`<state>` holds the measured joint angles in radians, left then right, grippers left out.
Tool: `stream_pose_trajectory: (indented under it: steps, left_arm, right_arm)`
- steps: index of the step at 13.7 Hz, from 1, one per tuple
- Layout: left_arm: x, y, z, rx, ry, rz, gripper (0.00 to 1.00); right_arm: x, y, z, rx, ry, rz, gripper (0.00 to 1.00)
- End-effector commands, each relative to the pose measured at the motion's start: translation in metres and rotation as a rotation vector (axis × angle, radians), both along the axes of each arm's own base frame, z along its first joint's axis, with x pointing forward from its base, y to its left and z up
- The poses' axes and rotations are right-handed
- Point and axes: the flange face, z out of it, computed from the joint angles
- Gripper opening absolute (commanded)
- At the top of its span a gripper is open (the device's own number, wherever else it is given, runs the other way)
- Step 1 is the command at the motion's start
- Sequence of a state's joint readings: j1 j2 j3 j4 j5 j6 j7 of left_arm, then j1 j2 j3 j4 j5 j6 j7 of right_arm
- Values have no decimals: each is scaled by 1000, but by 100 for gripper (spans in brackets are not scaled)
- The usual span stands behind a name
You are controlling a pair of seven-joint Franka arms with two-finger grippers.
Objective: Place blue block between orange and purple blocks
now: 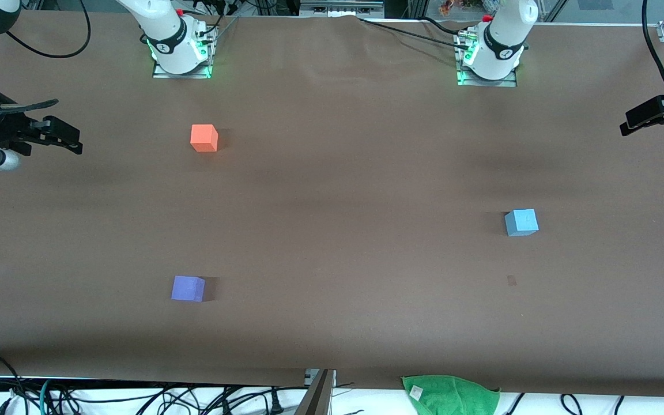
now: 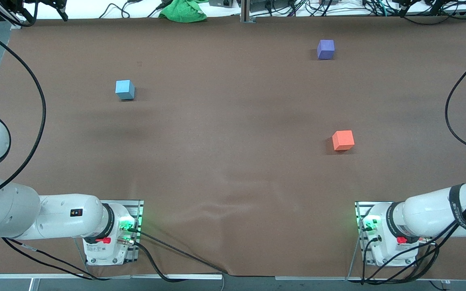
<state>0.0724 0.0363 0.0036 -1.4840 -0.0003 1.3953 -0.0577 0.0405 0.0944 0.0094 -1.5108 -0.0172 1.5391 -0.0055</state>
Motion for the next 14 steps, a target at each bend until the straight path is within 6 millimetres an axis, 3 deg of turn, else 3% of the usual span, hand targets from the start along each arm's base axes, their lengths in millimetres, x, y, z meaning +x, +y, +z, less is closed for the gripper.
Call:
stream_pose_trajectory:
  steps: [1,11,14]
  left_arm:
    - [-3,4,10,-11,-22,-11,100]
    - [-2,-8,23,-50,-48,-23,100]
    - [2,-7,16,-39,-38,-15,100]
  right_arm:
    - [3,-1,5,10,-9,10,100]
    - [3,-1,5,10,-7,10,100]
    - [3,-1,5,10,-7,12,100]
